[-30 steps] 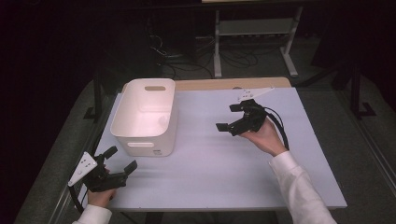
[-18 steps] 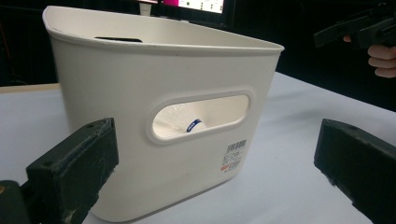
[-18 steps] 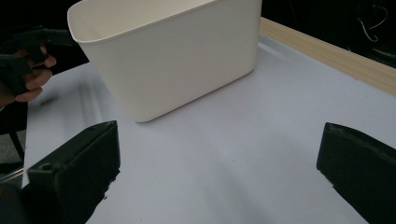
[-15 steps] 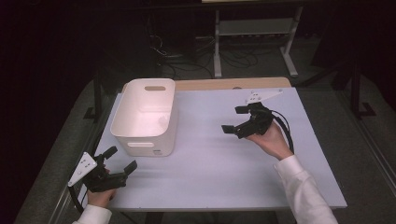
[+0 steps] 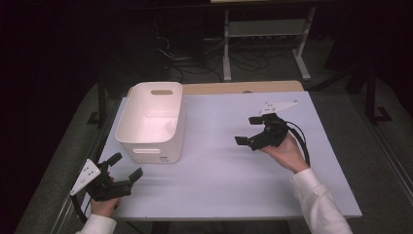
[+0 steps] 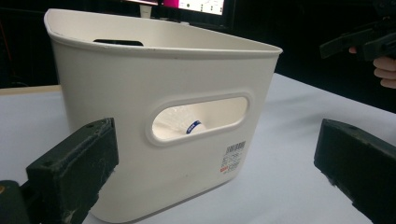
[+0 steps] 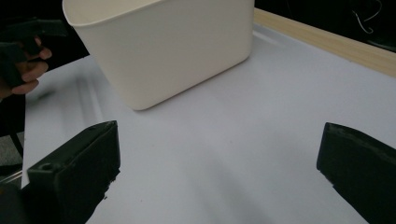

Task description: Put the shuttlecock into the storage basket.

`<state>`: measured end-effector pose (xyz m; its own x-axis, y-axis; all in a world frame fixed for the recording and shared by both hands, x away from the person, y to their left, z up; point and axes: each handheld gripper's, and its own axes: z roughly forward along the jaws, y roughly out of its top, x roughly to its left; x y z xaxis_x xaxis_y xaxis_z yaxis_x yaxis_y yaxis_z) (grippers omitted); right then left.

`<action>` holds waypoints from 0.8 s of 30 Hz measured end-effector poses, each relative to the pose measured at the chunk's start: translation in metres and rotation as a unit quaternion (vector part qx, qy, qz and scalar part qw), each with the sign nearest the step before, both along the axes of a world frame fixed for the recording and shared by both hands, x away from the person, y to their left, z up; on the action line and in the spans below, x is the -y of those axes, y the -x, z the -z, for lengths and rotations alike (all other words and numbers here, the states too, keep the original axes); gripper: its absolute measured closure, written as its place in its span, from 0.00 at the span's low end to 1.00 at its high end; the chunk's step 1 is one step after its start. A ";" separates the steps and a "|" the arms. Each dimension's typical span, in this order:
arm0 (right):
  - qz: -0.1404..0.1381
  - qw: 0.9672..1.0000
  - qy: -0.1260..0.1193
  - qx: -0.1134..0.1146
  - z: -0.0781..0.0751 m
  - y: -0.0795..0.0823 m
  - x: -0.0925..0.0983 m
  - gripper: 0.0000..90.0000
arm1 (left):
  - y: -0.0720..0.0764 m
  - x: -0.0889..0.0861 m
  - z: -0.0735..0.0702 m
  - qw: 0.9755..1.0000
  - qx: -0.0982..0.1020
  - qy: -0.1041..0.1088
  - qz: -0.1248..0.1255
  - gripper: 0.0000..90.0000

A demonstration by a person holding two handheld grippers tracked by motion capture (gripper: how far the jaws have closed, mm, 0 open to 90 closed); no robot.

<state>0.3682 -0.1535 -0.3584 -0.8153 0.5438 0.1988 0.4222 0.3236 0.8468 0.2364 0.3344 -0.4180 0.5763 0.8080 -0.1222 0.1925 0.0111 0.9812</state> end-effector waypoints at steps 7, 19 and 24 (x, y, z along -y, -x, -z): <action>0.000 1.000 0.002 0.000 0.005 0.004 0.003 0.00 | 0.000 0.000 0.000 1.000 0.001 0.001 0.001 0.00; 0.017 1.000 -0.005 0.001 0.012 0.017 0.020 0.00 | 0.000 0.000 0.000 1.000 0.000 -0.001 0.000 0.00; 0.024 1.000 -0.008 0.009 0.016 0.019 0.028 0.00 | 0.000 0.000 0.000 1.000 0.000 0.000 0.000 0.00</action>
